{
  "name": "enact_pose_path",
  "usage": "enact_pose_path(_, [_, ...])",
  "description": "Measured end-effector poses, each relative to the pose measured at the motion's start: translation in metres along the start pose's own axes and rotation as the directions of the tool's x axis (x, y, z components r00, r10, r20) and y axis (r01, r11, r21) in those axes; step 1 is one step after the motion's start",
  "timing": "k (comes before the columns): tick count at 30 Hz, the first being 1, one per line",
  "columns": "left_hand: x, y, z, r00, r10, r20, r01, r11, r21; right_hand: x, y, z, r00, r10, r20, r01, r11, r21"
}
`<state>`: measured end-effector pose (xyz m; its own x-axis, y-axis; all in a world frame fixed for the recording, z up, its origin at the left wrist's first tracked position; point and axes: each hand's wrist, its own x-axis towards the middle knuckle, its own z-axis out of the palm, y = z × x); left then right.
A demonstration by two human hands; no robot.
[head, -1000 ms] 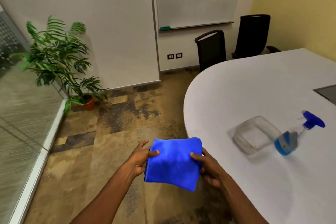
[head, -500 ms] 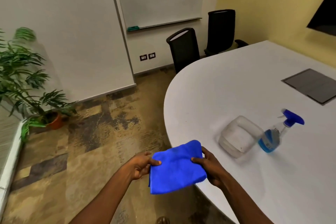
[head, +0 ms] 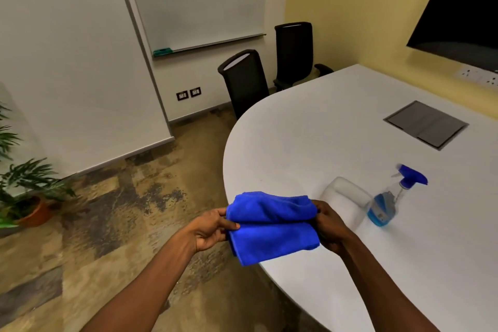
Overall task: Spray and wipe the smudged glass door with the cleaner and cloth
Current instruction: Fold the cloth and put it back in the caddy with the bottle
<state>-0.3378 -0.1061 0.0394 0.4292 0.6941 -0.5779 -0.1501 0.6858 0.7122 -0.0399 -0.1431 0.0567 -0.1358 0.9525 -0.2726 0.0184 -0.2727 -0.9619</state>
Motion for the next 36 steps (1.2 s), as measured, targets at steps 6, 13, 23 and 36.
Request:
enact_pose_path(6, [0.011, 0.015, 0.021, 0.974, 0.223, -0.037, -0.221, 0.975, 0.036, 0.018, -0.01, -0.038, 0.993, -0.08, 0.087, 0.08, 0.997, 0.002])
enact_pose_path(13, [0.028, 0.038, 0.043, 0.945, 0.309, 0.106, -0.326, 0.884, 0.335, 0.039, -0.046, -0.085, 0.983, -0.117, 0.142, 0.138, 0.979, -0.151])
enact_pose_path(23, [0.065, 0.055, 0.075, 0.958, 0.183, 0.222, -0.239, 0.936, 0.26, 0.041, -0.024, -0.123, 0.989, 0.022, -0.149, -0.025, 1.0, -0.015])
enact_pose_path(36, [0.152, 0.0, 0.158, 0.959, 0.007, -0.284, 0.077, 0.956, 0.283, 0.013, 0.056, -0.166, 0.86, 0.161, -0.484, -0.15, 0.987, 0.061])
